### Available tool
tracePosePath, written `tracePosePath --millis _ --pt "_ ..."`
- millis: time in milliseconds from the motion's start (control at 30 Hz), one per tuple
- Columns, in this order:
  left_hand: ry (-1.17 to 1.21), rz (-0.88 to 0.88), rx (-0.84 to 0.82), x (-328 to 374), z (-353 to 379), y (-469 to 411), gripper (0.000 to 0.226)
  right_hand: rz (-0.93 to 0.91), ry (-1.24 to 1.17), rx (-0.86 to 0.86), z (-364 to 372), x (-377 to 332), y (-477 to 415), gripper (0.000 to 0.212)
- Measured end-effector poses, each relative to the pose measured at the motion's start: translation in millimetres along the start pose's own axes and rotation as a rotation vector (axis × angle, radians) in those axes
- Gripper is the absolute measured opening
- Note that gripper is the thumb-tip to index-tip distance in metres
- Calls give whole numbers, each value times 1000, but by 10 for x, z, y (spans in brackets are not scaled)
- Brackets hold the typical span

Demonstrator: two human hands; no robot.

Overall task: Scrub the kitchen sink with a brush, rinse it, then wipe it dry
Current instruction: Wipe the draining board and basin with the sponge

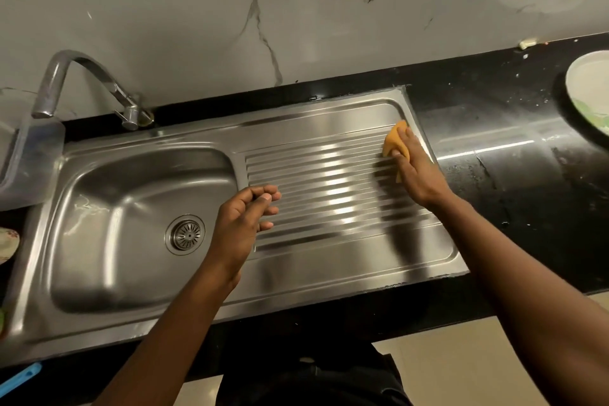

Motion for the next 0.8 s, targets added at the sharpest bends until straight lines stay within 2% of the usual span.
tracePosePath --millis 133,233,300,533,667,800 --pt "-12 -17 -12 -18 -2 -60 23 -21 361 -211 425 141 3 78" --pt "-27 -13 -21 2 -12 -117 23 81 372 -202 681 105 3 74" --pt "-42 -15 -29 11 -12 -153 23 84 370 -187 839 -57 -21 73" --pt "-41 -24 -13 72 -115 -195 23 -127 389 -250 1725 -873 -34 74" --pt "-16 -32 32 72 -267 -171 23 -314 378 -371 2302 -1535 60 76" --pt "18 -24 78 92 -452 -149 24 -437 429 -503 2664 -1983 121 89"
Point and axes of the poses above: each hand's wrist, its own y-axis away from the middle knuckle, its own z-axis out of the palm, x = y × z, the point moved 8 cm from there along -y, towards the middle knuckle, and after that the axes turned 7 degrees about -z, right-handed, at the moved point
